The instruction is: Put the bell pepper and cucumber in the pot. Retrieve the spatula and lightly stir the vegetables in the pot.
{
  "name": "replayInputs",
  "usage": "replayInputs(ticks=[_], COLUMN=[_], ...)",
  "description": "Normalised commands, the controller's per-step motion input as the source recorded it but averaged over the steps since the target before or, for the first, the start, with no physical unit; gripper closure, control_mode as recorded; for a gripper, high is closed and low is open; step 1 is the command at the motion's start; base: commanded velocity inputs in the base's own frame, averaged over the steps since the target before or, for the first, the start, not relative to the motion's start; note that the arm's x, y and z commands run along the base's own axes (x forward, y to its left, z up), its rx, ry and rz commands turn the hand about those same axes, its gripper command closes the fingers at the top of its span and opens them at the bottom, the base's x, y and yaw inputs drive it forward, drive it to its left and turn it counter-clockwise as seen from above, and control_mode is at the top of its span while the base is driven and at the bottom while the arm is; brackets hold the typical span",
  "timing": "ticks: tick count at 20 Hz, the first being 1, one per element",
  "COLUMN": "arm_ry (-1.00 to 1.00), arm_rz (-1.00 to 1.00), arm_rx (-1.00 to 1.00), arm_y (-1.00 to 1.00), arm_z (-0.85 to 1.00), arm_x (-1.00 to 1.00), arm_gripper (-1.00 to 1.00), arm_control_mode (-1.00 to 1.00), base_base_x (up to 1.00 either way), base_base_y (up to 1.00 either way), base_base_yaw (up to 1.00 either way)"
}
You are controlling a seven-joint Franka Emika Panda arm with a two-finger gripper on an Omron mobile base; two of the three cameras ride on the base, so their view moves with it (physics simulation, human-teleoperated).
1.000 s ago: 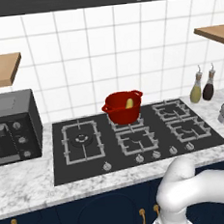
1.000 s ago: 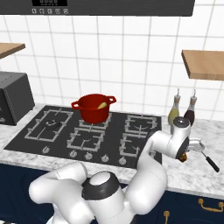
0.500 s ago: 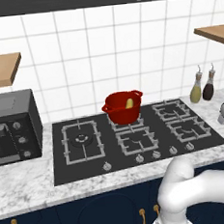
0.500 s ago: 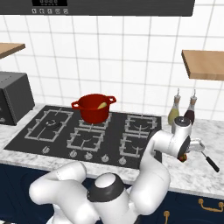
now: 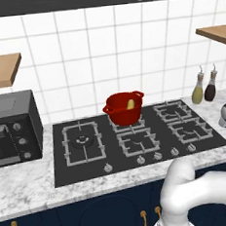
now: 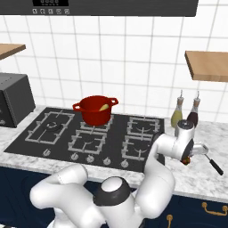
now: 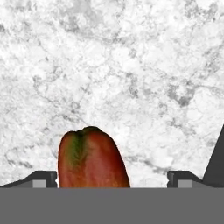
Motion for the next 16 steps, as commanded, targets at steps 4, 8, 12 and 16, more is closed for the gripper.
replayInputs(ticks=[4, 8, 12, 16], arm_ry=[0.0, 0.0, 0.0, 0.0], arm_rz=[0.02, 0.02, 0.02, 0.0], arm_rx=[0.0, 0.0, 0.0, 0.0], arm_y=[-0.09, -0.09, -0.03, 0.0], arm_z=[-0.15, -0.14, -0.15, -0.03], arm_x=[0.1, 0.07, 0.03, 0.0], arm_gripper=[-1.0, -1.0, -1.0, 1.0], arm_control_mode=[-1.0, -1.0, -1.0, -1.0], base_base_x=[0.0, 0.0, 0.0, 0.0], base_base_y=[0.0, 0.0, 0.0, 0.0], base_base_yaw=[0.0, 0.0, 0.0, 0.0])
